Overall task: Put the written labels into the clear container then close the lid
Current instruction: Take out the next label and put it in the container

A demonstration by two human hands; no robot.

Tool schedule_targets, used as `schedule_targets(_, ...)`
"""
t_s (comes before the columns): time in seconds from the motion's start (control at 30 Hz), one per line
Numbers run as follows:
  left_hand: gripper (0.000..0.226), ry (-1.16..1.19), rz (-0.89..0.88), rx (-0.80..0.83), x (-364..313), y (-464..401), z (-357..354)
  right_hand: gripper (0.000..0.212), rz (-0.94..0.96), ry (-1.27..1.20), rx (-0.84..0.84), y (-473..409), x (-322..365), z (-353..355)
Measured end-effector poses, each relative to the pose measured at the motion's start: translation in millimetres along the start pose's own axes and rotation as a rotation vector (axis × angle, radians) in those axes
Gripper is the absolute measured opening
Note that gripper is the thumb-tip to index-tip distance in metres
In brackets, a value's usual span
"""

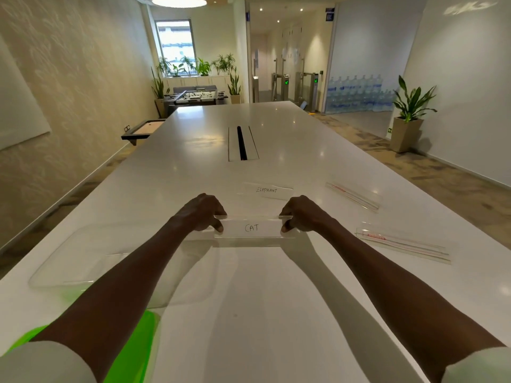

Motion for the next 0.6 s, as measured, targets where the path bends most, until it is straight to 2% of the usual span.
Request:
schedule_targets(0.27, 0.042, 0.098, -0.012, -0.112, 21, 16, 55, 0.038, 0.049, -0.008, -0.076, 0, 39, 36)
schedule_targets(0.6, 0.039, 0.071, 0.017, -0.209, 88, 73, 129, 0.045, 0.184, -0.059, -0.133, 1, 140, 52)
Point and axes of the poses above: each hand's wrist, its own y-axis away from the middle knuckle, its own z-axis out of the back of the hand, x = y × z, the point moved 8 cm from there along -y, towards the middle knuckle, and after that the axes turned 8 degrees about -x, right-handed, at the moved point
